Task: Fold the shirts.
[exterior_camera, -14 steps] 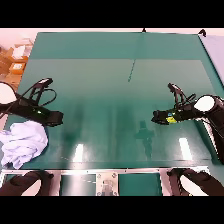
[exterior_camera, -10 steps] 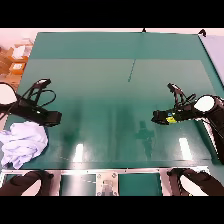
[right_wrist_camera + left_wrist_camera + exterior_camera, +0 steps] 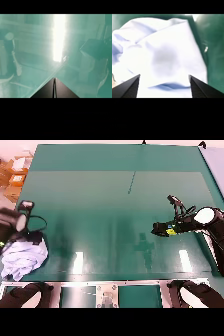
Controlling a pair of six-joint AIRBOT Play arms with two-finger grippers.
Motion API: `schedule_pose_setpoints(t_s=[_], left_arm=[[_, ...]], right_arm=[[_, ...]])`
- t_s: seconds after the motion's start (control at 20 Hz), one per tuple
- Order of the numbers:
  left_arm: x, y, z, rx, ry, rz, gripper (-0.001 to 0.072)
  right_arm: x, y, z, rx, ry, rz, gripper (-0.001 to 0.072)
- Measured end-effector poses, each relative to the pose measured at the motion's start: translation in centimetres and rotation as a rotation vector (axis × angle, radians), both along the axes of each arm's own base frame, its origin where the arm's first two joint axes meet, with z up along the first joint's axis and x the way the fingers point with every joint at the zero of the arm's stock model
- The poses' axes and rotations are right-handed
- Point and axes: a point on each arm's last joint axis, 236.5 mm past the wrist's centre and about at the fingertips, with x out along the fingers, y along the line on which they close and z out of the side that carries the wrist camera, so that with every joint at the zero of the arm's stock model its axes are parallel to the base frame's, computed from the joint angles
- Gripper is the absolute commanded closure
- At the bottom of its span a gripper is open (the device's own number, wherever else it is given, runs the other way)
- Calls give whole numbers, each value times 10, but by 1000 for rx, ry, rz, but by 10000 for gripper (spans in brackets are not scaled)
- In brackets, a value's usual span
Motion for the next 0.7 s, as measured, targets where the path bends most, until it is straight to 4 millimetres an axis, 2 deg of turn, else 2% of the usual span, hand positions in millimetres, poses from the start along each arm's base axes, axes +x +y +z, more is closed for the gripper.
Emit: schedule_pose_setpoints(t_s=[0.15,0.2,0.25,0.4,0.5,0.6,0.7], left_arm=[[-10,13,-36,60,53,-59,2],[-11,15,-45,71,65,-78,266],[-11,16,-53,78,77,-95,678],[-11,17,-65,86,97,-123,684],[-10,18,-64,90,103,-121,684],[-2,18,-52,94,96,-99,685],[17,7,-29,51,54,-77,685]], right_arm=[[0,0,0,0,0,0,698],[0,0,0,0,0,0,697],[0,0,0,0,0,0,698],[0,0,0,0,0,0,698],[0,0,0,0,0,0,698],[0,0,0,0,0,0,698],[0,0,0,0,0,0,697]])
